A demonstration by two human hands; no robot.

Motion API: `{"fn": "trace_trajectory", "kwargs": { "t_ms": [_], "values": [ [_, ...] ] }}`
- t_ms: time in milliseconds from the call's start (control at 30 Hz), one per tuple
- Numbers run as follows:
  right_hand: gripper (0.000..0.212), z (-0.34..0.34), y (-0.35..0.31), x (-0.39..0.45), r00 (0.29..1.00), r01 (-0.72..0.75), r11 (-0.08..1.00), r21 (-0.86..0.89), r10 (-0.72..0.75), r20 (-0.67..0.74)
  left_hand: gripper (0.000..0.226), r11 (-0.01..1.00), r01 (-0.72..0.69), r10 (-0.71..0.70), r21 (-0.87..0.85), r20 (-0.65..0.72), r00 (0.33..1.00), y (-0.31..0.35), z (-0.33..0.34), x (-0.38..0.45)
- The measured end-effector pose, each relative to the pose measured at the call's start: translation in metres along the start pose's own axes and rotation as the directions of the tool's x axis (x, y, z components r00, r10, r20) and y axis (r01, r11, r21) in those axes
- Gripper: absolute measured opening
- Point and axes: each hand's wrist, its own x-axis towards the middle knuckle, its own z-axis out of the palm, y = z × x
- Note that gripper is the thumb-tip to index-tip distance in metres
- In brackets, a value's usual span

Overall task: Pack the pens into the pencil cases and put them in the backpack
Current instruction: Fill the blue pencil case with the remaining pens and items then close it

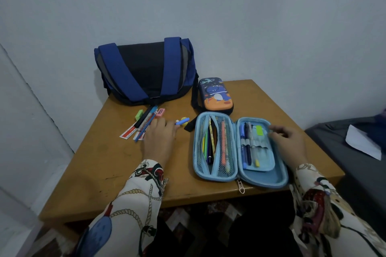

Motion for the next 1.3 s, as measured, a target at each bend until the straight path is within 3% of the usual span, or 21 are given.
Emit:
{"fn": "trace_trajectory", "kwargs": {
  "t_ms": [200,367,433,500,633,667,800,867,1100,1300],
  "values": [
    [0.014,0.001,0.004,0.005,1.000,0.023,0.999,-0.035,-0.023,0.010,0.036,0.940,0.169,-0.123,-0.295,0.169,0.978,0.039,-0.025,0.023],
    [0.015,0.000,0.005,0.003,0.998,0.056,0.997,-0.050,-0.057,-0.011,0.023,0.648,0.184,-0.036,-0.739,0.211,0.977,0.100,-0.040,0.057],
    [0.012,0.000,0.004,0.003,0.998,0.063,0.997,-0.043,-0.063,-0.008,0.022,0.574,0.191,-0.014,-0.796,0.224,0.975,0.121,-0.040,0.067],
    [0.007,0.000,0.004,0.004,0.998,0.063,0.997,-0.040,-0.063,0.000,0.024,0.577,0.168,-0.009,-0.799,0.200,0.980,0.138,-0.037,0.075],
    [0.011,0.001,0.005,0.009,0.999,0.048,0.992,-0.116,-0.047,0.010,0.015,0.306,0.346,-0.040,-0.887,0.351,0.935,0.161,-0.028,0.079],
    [0.011,0.001,0.005,0.010,0.999,0.043,0.989,-0.139,-0.041,0.019,0.014,0.277,0.385,-0.042,-0.880,0.389,0.920,0.165,-0.024,0.080],
    [0.006,0.002,0.005,0.011,0.999,0.033,0.985,-0.170,-0.028,0.030,0.054,0.333,0.415,0.010,-0.847,0.443,0.897,0.172,-0.014,0.080],
    [0.009,0.002,0.006,0.012,0.999,0.027,0.984,-0.177,-0.022,0.030,0.064,0.373,0.402,0.036,-0.836,0.446,0.894,0.173,-0.008,0.080],
    [0.007,0.002,0.007,0.013,0.999,0.041,0.982,-0.183,-0.035,0.036,0.061,0.488,0.427,0.045,-0.761,0.511,0.859,0.179,0.004,0.084],
    [0.007,0.002,0.006,0.012,0.999,0.047,0.984,-0.174,-0.041,0.035,0.056,0.627,0.417,0.114,-0.658,0.607,0.787,0.184,0.000,0.088]
  ]
}}
